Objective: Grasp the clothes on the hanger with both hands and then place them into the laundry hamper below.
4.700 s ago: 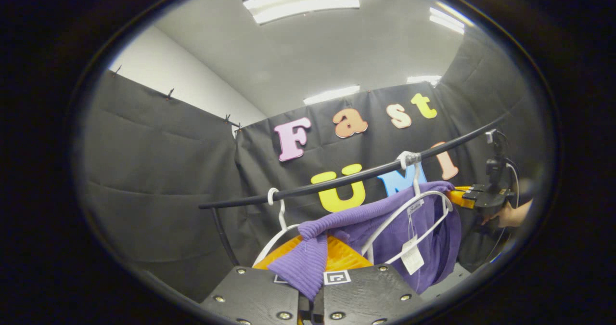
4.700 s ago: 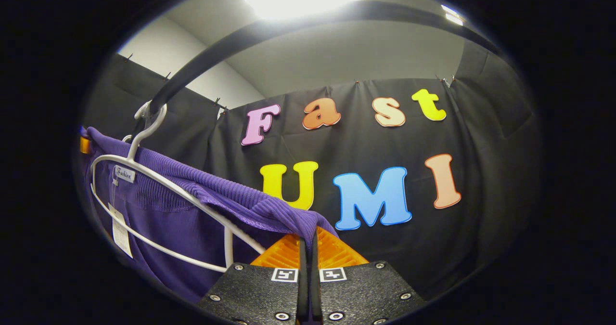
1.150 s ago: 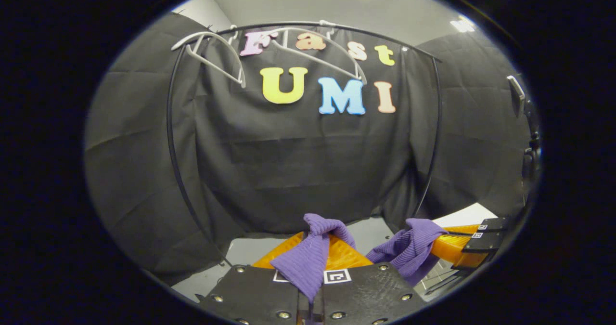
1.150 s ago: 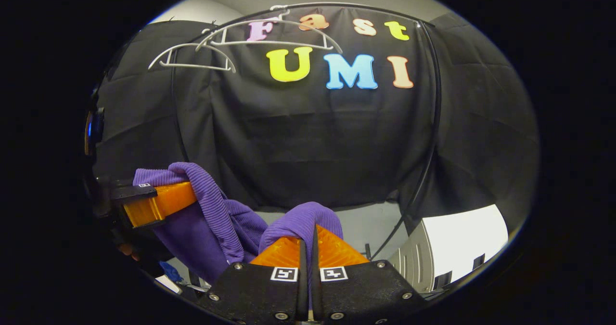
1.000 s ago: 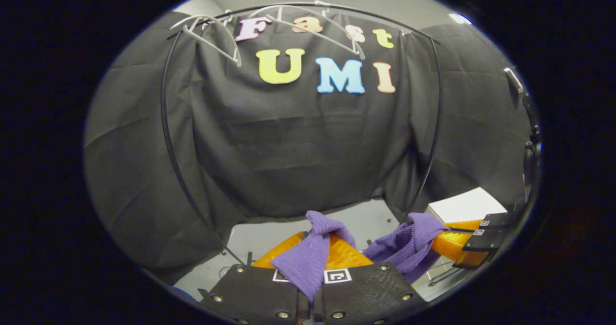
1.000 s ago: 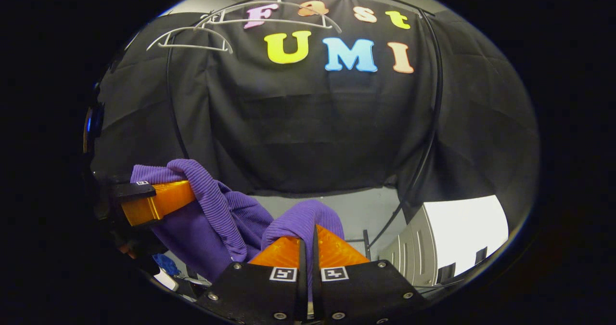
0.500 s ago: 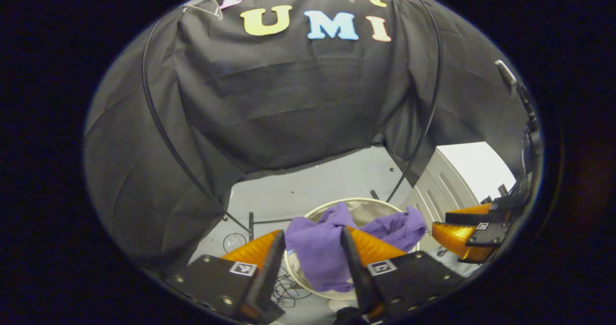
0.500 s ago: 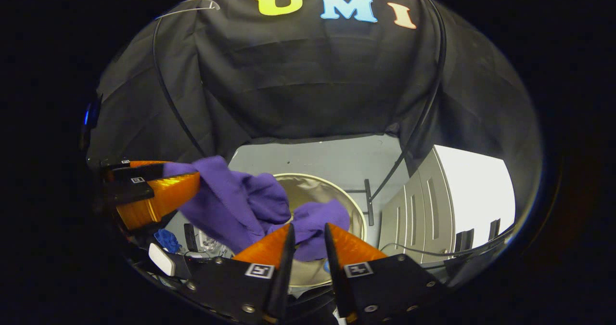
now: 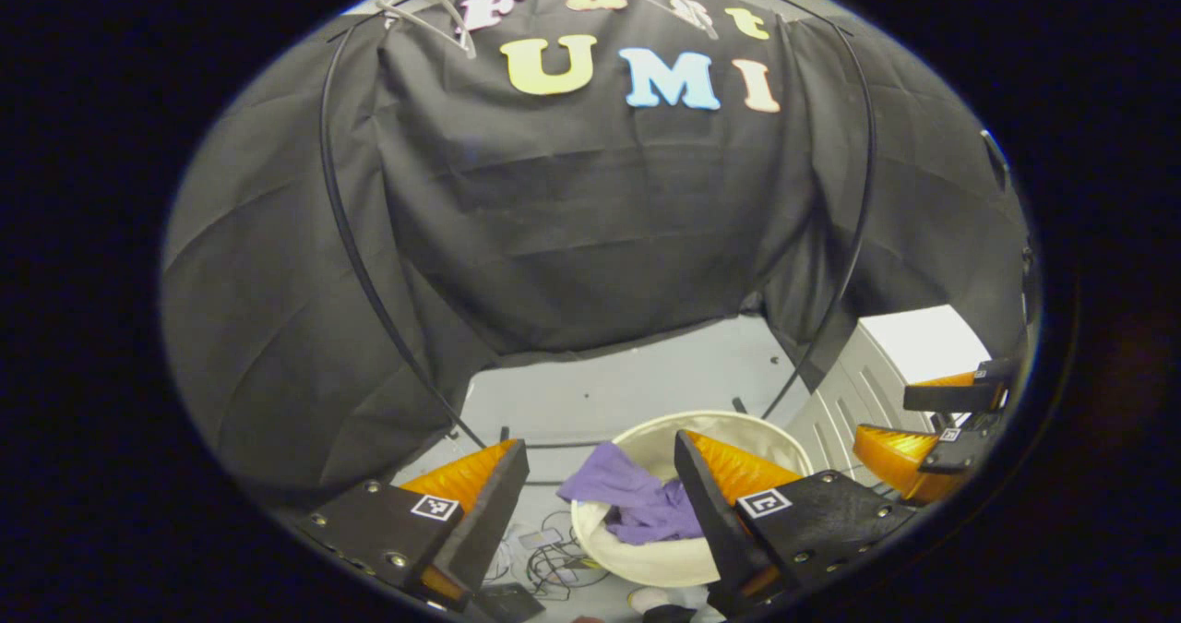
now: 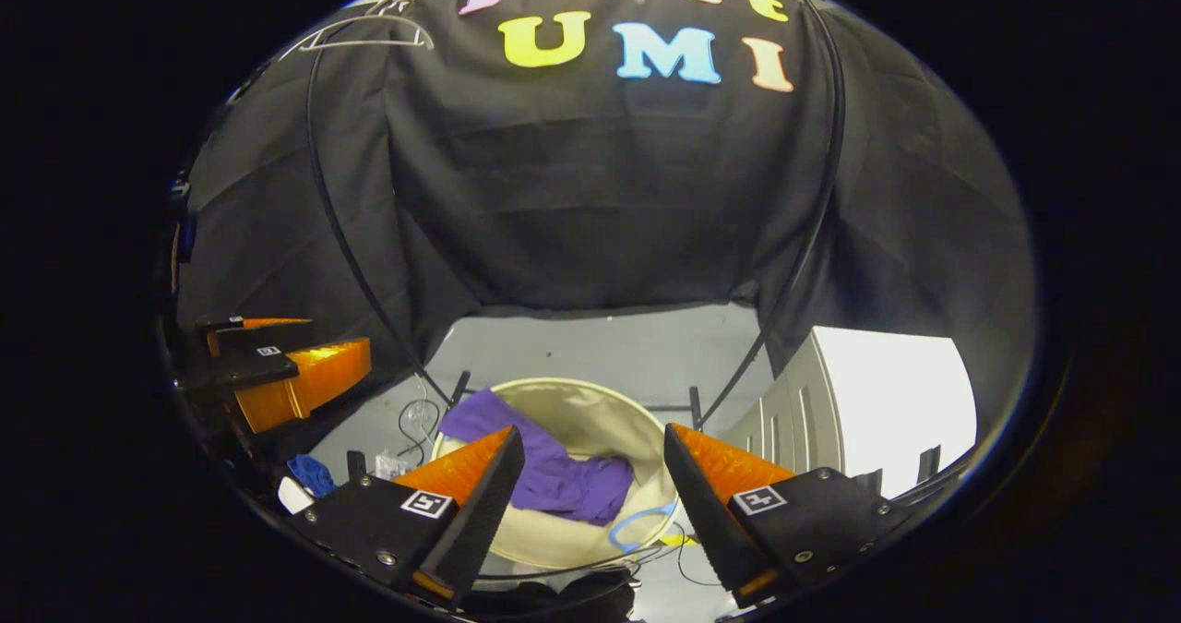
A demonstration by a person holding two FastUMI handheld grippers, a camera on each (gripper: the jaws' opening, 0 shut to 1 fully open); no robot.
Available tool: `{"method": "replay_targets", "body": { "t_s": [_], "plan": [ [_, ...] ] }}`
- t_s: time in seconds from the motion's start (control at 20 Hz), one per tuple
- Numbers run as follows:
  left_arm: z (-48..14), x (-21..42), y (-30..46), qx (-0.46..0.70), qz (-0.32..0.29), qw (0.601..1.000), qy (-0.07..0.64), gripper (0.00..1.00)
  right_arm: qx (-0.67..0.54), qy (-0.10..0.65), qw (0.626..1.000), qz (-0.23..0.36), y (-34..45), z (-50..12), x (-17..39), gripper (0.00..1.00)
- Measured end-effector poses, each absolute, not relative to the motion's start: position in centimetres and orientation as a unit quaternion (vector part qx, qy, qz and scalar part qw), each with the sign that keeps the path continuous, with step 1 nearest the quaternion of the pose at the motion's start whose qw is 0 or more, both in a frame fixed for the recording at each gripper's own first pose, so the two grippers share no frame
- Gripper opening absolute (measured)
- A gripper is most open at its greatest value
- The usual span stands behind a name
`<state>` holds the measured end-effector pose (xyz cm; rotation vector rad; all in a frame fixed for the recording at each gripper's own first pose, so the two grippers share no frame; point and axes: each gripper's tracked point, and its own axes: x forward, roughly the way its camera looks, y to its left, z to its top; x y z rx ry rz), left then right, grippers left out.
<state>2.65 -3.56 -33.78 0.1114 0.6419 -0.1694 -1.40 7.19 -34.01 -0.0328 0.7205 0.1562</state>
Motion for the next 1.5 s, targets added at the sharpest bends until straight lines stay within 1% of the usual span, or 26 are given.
{"method": "replay_targets", "body": {
  "t_s": [0.2, 0.35, 0.45, 0.5, 0.55, 0.7, 0.75, 0.8, 0.85, 0.9, 0.95, 1.0, 1.05, 1.1, 1.15, 1.2, 1.25, 1.3, 1.45, 1.5],
  "plan": [
    [-27.6, 4.3, -2.5, 0.04, -0.079, 0.961, 0.262, 1.0, -0.011, 0.269, 0.961, 0.056, 6.2, -27.2, 1.2, 0.94],
    [-21.6, 5.5, -1.8, 0.024, -0.073, 0.974, 0.214, 1.0, -0.002, 0.217, 0.975, 0.04, 5.5, -22.5, 2.5, 0.94],
    [-17.3, 6.0, -1.1, 0.013, -0.068, 0.98, 0.184, 0.99, 0.007, 0.188, 0.982, 0.032, 5.1, -19.4, 3.2, 0.94],
    [-15.2, 6.6, -0.7, 0.006, -0.066, 0.984, 0.168, 0.99, 0.012, 0.174, 0.984, 0.03, 4.9, -17.9, 3.5, 0.92],
    [-12.8, 6.5, -0.3, 0.002, -0.063, 0.986, 0.153, 0.99, 0.019, 0.163, 0.986, 0.027, 4.9, -16.4, 3.7, 0.94],
    [-6.5, 7.0, 0.8, -0.003, -0.065, 0.992, 0.108, 0.99, 0.033, 0.122, 0.992, 0.023, 4.7, -11.1, 3.8, 0.94],
    [-4.8, 6.7, 1.3, -0.004, -0.065, 0.993, 0.096, 0.99, 0.029, 0.103, 0.994, 0.02, 4.5, -9.2, 3.7, 0.92],
    [-3.0, 6.7, 1.7, -0.005, -0.065, 0.994, 0.082, 0.86, 0.021, 0.085, 0.996, 0.02, 4.4, -7.5, 3.8, 0.92],
    [-1.5, 6.6, 2.3, -0.006, -0.063, 0.996, 0.069, 0.92, 0.012, 0.067, 0.998, 0.017, 4.2, -5.9, 3.8, 0.92],
    [0.2, 6.3, 3.1, -0.005, -0.058, 0.997, 0.057, 0.92, 0.004, 0.051, 0.999, 0.014, 4.0, -4.5, 3.6, 0.92],
    [1.6, 6.0, 3.8, -0.004, -0.053, 0.998, 0.045, 0.92, 0.0, 0.035, 0.999, 0.012, 3.9, -3.2, 3.3, 0.94],
    [2.5, 5.7, 4.4, -0.003, -0.045, 0.998, 0.036, 0.92, -0.002, 0.023, 1.0, 0.011, 3.8, -2.0, 3.1, 0.92],
    [3.5, 5.3, 5.2, -0.001, -0.038, 0.999, 0.027, 0.92, 0.001, 0.012, 1.0, 0.01, 3.5, -0.9, 2.8, 0.92],
    [4.5, 4.8, 6.0, 0.0, -0.029, 0.999, 0.018, 0.92, 0.003, 0.001, 1.0, 0.009, 3.4, 0.1, 2.4, 0.94],
    [5.0, 4.3, 6.8, 0.0, -0.021, 1.0, 0.012, 0.93, 0.004, -0.006, 1.0, 0.004, 2.9, 0.8, 2.1, 0.92],
    [5.3, 3.9, 7.6, 0.0, -0.015, 1.0, 0.008, 0.93, 0.005, -0.009, 1.0, -0.003, 2.3, 1.2, 1.9, 0.94],
    [5.4, 3.5, 8.5, 0.001, -0.007, 1.0, 0.005, 0.96, 0.008, -0.011, 1.0, -0.011, 1.5, 1.5, 1.6, 0.93],
    [5.6, 3.2, 9.3, 0.004, 0.0, 1.0, 0.0, 0.92, 0.013, -0.013, 1.0, -0.019, 0.9, 1.7, 1.5, 0.94],
    [6.0, 2.6, 11.2, 0.015, 0.022, 1.0, -0.005, 0.92, 0.041, -0.022, 0.998, -0.032, -0.7, 1.8, 1.3, 0.93],
    [6.3, 2.5, 11.5, 0.014, 0.026, 1.0, -0.008, 0.92, 0.05, -0.019, 0.998, -0.035, -1.0, 1.4, 1.3, 0.92]
  ]
}}
